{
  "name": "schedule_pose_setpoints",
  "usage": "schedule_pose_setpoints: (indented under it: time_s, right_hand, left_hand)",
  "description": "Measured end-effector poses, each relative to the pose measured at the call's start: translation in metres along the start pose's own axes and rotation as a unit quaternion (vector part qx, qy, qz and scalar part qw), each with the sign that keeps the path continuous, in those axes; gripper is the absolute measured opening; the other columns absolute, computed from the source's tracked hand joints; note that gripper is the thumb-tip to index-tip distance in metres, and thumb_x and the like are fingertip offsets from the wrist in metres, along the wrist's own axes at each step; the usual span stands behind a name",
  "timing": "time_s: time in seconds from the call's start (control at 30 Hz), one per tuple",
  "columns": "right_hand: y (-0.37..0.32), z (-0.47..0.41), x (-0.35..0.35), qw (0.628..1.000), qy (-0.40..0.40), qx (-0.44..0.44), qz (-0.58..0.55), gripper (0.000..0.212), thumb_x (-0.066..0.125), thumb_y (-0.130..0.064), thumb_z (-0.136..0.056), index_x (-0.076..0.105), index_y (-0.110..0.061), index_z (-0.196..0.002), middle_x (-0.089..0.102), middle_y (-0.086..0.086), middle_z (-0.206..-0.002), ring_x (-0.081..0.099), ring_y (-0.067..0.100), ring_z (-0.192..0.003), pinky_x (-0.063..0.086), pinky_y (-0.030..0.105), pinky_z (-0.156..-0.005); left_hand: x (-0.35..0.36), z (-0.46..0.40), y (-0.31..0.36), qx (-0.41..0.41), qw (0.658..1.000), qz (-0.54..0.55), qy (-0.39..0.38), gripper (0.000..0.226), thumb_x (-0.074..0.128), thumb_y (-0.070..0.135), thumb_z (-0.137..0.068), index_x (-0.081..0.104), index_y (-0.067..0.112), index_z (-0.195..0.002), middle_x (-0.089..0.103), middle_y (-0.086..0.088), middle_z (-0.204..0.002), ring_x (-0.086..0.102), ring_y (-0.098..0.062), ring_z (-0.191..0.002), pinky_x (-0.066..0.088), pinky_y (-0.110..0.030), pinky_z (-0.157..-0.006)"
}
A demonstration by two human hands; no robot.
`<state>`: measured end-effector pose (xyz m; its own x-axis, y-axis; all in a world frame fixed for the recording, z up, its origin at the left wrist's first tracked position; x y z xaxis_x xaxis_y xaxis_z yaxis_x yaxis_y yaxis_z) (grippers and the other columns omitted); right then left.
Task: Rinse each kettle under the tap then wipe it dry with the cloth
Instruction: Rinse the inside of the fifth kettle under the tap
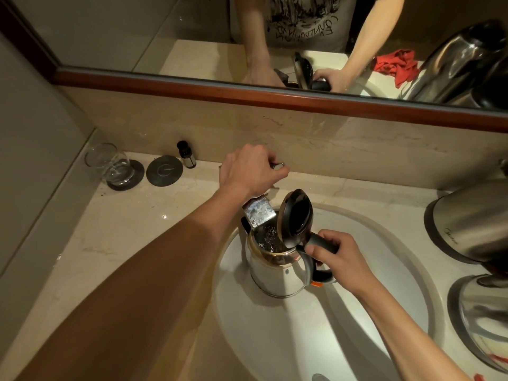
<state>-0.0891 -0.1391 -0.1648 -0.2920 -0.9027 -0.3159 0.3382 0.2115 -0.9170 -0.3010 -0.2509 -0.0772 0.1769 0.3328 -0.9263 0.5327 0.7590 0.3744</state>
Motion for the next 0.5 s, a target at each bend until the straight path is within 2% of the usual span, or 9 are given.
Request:
schedule_pose_setpoints:
  time_s: [0.27, 0.5]
  right_hand:
    - [0.0018, -0.0002, -0.0003, 1.000, 0.003, 0.001, -0.003, 0.049, 0.070, -0.050, -0.064, 0.057, -0.003, -0.064, 0.055, 0.004, -0.056, 0.054, 0.023, -0.060, 0.042, 0.038, -0.066]
    - [0.0014, -0.0012, -0.0010, 1.000, 0.001, -0.006, -0.008, 0.058, 0.070, -0.050, -0.065, 0.059, 0.007, -0.070, 0.058, 0.025, -0.064, 0.056, 0.025, -0.061, 0.042, 0.038, -0.066]
  left_hand:
    - [-0.0003, 0.0003, 0.0007, 0.003, 1.000, -0.004, -0.002, 0.040, 0.056, 0.059, -0.084, 0.066, 0.023, -0.070, 0.059, 0.006, -0.059, 0.059, -0.018, -0.062, 0.044, -0.028, -0.060]
    - [-0.0005, 0.0002, 0.0005, -0.002, 1.000, -0.004, 0.002, 0.045, 0.055, 0.058, -0.083, 0.060, 0.018, -0.063, 0.058, 0.003, -0.057, 0.057, -0.018, -0.059, 0.042, -0.028, -0.056]
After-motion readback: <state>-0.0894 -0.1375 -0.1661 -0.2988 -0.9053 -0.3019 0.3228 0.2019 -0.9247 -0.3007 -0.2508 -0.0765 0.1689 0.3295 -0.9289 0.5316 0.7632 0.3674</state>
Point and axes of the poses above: each hand's wrist, its own z-axis away from the middle knuckle, its own x-axis out of the palm, y = z × x, the point moved 6 cm from there along -z, towards the middle knuckle
